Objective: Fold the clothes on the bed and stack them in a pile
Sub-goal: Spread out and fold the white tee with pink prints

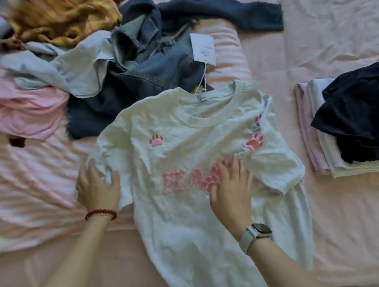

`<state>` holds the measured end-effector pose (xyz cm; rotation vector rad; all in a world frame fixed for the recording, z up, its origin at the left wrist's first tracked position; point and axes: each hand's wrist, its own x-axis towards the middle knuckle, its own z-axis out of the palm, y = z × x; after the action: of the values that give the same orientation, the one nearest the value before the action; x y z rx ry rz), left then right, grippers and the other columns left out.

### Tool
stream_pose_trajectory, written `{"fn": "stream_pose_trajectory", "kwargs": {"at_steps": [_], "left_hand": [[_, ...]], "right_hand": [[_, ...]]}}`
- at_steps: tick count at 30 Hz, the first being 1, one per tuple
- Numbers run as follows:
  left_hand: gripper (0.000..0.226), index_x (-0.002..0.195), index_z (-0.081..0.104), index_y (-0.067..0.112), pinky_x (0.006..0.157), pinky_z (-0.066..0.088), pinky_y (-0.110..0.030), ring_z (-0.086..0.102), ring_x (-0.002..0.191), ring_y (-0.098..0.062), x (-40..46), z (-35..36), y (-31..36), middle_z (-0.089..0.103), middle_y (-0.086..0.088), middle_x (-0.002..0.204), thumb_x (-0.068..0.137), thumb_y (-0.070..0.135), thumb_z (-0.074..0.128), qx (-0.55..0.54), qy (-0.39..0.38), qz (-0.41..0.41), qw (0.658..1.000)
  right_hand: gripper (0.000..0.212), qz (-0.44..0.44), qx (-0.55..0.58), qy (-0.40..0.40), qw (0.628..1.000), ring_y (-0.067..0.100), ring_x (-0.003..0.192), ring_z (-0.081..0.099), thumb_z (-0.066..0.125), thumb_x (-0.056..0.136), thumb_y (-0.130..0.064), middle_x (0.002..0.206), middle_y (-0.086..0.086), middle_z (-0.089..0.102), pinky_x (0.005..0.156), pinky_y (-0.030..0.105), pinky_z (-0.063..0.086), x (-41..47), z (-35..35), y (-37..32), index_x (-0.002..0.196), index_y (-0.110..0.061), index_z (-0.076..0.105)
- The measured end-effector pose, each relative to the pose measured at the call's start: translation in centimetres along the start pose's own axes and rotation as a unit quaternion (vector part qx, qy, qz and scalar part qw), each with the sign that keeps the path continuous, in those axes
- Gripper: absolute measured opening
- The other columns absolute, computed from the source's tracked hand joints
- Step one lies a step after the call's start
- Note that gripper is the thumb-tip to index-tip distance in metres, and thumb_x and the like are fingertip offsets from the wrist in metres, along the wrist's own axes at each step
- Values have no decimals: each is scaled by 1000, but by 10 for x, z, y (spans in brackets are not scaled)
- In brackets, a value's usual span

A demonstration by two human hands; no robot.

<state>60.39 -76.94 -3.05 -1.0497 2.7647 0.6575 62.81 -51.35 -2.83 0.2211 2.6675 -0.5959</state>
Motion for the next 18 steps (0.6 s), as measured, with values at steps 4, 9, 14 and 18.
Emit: {"fn": "stream_pose_trajectory", "kwargs": {"at_steps": [4, 9, 14, 18], "left_hand": [[71, 137, 37, 11, 106, 26, -46, 30, 131, -35, 43, -15, -39, 35, -17, 143, 81, 47, 63, -1, -70, -80, 994], [16, 85, 60, 6, 70, 37, -30, 57, 90, -32, 72, -41, -38, 61, -15, 88, 86, 23, 60, -147, -114, -49, 981], [20, 92, 58, 6, 65, 40, -32, 57, 80, -33, 46, -84, -29, 62, -11, 84, 90, 25, 54, 9, -7, 57, 998], [12, 102, 56, 15, 67, 52, -21, 65, 73, -8, 6, -93, 33, 70, 5, 80, 91, 17, 55, -337, -329, 30, 881]], "right_hand": [[50, -75, 43, -39, 996, 25, 145, 0, 38, 95, -19, 156, 11, 8, 118, 37, 1, -9, 25, -50, 143, -14, 26], [34, -124, 144, -17, 982, 25, 119, 47, 44, 94, -10, 129, 10, 52, 100, 33, 38, -9, 42, -92, 127, -6, 50], [23, -26, 366, -149, 918, 8, 96, 61, 45, 95, -13, 97, -7, 64, 85, 21, 47, -15, 41, -112, 112, -24, 57], [22, 73, 552, -155, 816, 11, 88, 66, 45, 97, -17, 93, 2, 70, 81, 23, 51, -22, 40, -110, 108, -13, 64]]}}
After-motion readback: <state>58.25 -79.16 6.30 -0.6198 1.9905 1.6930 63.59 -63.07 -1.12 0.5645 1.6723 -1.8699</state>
